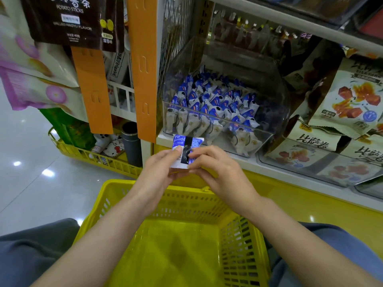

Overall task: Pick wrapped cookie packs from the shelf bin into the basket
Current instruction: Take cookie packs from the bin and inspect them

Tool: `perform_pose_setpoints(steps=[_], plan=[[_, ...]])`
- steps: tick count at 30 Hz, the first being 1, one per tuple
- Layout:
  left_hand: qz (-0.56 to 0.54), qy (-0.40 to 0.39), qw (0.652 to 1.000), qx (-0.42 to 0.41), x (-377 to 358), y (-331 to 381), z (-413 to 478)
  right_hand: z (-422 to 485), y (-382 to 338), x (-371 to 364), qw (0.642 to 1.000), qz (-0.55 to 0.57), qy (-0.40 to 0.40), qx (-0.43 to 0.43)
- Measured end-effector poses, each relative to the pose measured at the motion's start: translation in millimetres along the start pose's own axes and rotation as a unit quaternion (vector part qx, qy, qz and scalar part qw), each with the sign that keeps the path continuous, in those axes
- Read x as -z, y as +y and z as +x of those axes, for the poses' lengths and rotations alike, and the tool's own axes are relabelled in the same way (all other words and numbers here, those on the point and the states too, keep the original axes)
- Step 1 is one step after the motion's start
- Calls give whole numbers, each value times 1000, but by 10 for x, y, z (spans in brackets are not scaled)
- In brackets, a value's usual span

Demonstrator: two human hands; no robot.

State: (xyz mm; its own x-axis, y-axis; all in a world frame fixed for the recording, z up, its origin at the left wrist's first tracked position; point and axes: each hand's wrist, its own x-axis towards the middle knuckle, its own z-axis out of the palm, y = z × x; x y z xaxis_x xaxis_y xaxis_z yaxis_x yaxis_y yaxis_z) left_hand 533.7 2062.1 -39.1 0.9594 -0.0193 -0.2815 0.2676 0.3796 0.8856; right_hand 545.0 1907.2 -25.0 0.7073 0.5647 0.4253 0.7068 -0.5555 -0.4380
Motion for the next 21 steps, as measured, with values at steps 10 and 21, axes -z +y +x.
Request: perform_pose_setpoints(steps=[10,21], plan=[[129,-10,989,-72,-83,-10,-53,99,-73,9,772,483,-34,-412],[403,22,870,-282,34,-130,-40,85,-95,-55,790,460,-6,-406]])
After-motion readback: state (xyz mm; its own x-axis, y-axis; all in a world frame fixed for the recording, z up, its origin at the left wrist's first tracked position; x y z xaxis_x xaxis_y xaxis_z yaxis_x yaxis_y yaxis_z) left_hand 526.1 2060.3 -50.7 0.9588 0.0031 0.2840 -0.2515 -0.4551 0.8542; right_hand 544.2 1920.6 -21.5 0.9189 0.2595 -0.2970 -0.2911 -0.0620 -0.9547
